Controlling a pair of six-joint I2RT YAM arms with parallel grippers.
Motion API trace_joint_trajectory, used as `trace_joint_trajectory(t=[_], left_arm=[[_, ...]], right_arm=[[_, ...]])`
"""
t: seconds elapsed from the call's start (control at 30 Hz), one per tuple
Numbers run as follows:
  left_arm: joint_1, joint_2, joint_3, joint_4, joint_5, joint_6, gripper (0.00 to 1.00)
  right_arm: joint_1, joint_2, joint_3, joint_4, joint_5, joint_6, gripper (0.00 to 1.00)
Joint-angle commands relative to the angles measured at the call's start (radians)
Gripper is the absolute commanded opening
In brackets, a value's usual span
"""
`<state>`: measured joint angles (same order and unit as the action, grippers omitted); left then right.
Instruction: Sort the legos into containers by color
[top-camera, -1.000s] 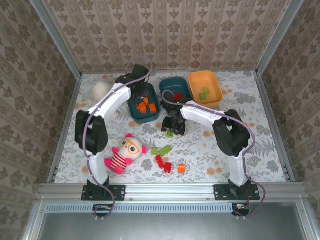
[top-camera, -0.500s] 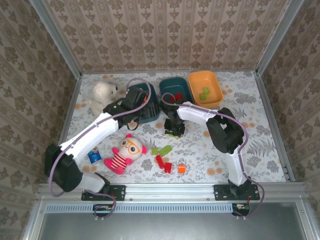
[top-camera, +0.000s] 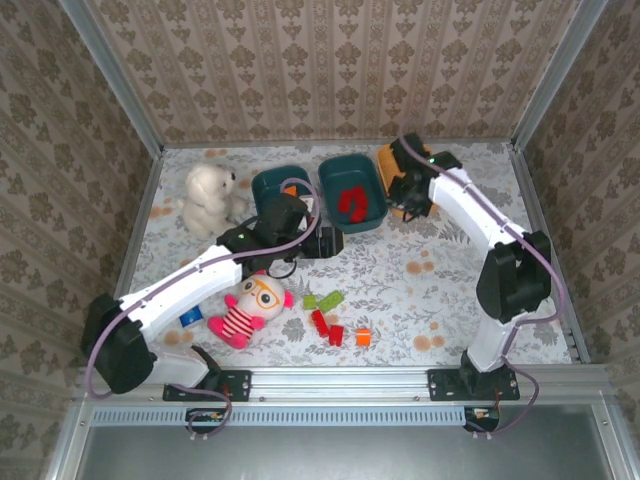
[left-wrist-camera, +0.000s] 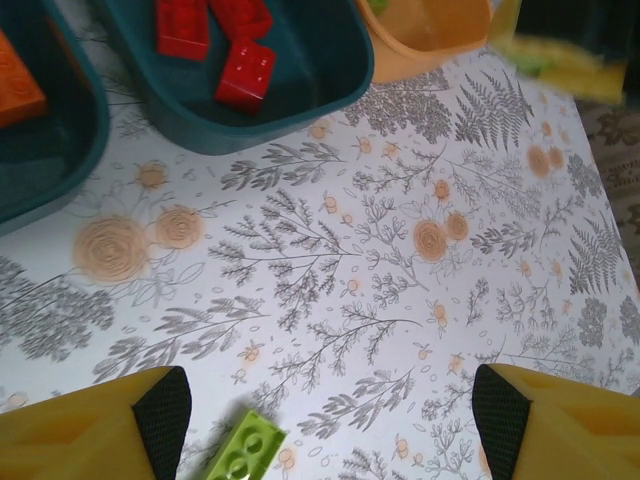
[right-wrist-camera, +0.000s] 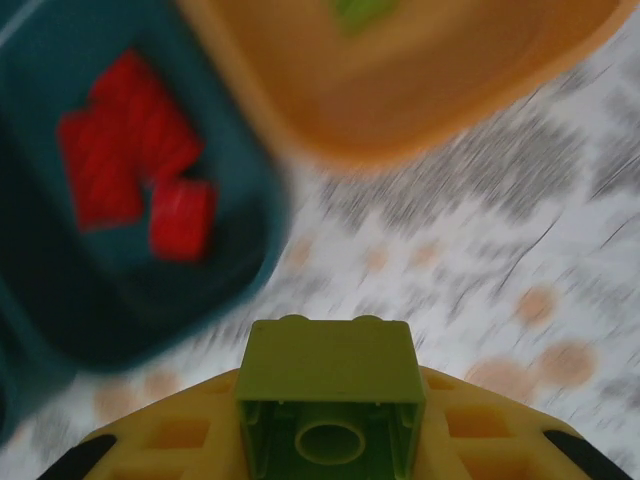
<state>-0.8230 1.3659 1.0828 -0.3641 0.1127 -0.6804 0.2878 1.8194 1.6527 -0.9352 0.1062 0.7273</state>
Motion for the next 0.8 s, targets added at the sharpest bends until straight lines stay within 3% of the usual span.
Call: trace_joint_trajectory(t=[0.0,0.3,0.5,0.67,0.77], left_arm=[[-0.018,0.057,0.064,0.036,0.037,0.055,0.77],[-0.063,0.182,0.144,-0.029,0.054,0.151,0.76],[-0.094,0.196,0.146,-0.066,0.064,0.174,0.76],[-0.139,0.184,0.121,-0.151,0.028,0.203,0.76],[-0.162,0.149,0.063,-0.162,0.012,0.182,0.76]], right_arm=[[-0.064,0.144,0.119,-0.045,0.052,-0.079,0.26],[-0.142,0.535,0.581,-0.221,0.116,-0.052,0.29],[-0.171,0.636,0.661,-0.232,0.105,-0.008,0.31],[-0.173,0.683,0.713,-0.240,0.083,0.000,0.38],[-0.172,0.690,0.727,-0.244,0.077,0.008,0.47]])
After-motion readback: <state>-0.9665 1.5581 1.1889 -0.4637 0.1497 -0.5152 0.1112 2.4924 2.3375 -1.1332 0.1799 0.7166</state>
